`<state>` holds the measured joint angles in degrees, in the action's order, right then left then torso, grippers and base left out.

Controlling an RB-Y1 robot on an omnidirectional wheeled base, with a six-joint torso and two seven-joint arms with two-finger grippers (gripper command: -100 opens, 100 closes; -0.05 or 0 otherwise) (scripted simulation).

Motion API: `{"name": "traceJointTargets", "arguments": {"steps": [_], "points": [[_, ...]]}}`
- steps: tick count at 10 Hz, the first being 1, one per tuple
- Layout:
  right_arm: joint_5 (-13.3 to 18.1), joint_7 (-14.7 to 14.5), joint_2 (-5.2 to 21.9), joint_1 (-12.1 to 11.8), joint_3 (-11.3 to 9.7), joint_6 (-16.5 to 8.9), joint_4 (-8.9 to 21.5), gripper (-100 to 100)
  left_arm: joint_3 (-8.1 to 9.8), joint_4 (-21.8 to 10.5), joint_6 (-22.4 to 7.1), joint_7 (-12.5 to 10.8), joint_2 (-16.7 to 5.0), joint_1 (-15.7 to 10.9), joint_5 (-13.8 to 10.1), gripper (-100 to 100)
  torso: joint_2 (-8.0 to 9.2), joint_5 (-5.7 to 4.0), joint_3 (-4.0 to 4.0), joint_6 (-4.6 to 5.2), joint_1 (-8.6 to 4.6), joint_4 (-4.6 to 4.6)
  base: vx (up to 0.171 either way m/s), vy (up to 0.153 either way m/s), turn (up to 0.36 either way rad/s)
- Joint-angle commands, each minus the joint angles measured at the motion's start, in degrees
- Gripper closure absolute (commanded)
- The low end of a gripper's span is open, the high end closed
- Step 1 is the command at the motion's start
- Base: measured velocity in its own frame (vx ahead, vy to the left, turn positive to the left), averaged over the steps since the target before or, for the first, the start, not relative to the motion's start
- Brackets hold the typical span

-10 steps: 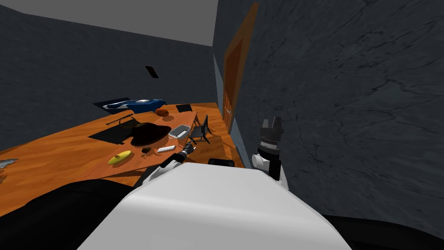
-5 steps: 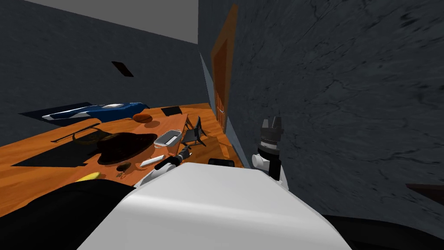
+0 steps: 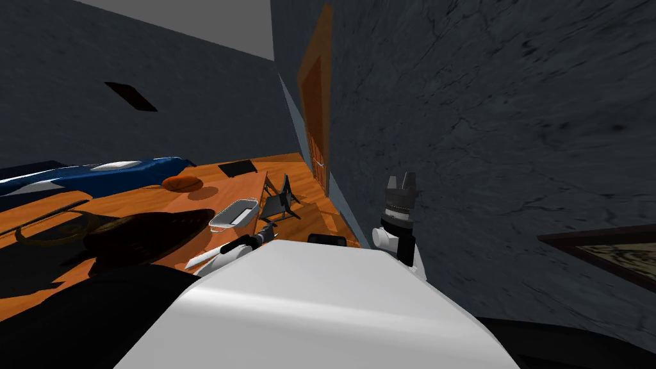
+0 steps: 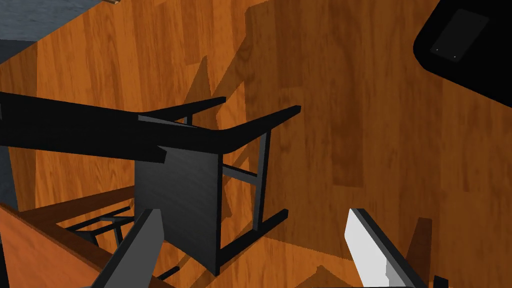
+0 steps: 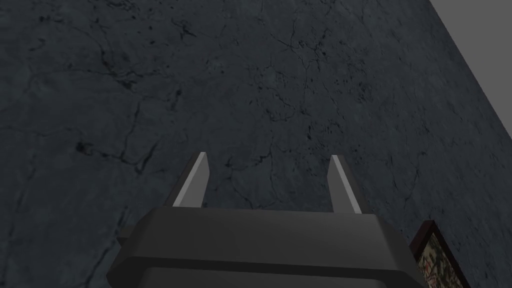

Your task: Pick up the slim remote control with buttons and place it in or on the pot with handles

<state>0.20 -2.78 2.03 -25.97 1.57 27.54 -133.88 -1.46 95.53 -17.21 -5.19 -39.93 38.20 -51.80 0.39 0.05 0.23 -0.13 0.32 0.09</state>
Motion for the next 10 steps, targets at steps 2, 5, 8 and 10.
{"name": "traceJointTargets", "arguments": {"steps": [2,5,8,10], "points": [[0.0,0.0,0.0,0.01,0.0,0.0,0.0,0,0.07,-2.94,-1.57,0.38,-1.43,0.71,-2.83,-100,0.01,0.0,0.01,0.05,0.04,0.01,0.003,0.059,-0.245],[0.0,0.0,0.01,0.01,0.0,0.0,0.0,0,0.61,-7.61,-5.04,0.75,-3.99,1.74,-7.62,-100,0.06,0.05,0.04,0.05,0.24,0.02,-0.017,0.094,-0.28],[0.0,0.0,0.01,0.0,0.01,0.0,0.0,0,1.06,-12.01,-8.25,1.12,-6.2,2.74,-11.35,-100,0.12,0.03,0.08,-0.03,0.13,0.03,-0.043,0.084,-0.19],[0.0,0.0,0.01,0.01,0.01,0.0,0.0,0,1.4,-15.71,-11.18,1.51,-7.95,3.68,-15.51,-100,0.2,0.07,0.12,0.0,0.36,0.05,-0.062,0.166,-0.306]]}}
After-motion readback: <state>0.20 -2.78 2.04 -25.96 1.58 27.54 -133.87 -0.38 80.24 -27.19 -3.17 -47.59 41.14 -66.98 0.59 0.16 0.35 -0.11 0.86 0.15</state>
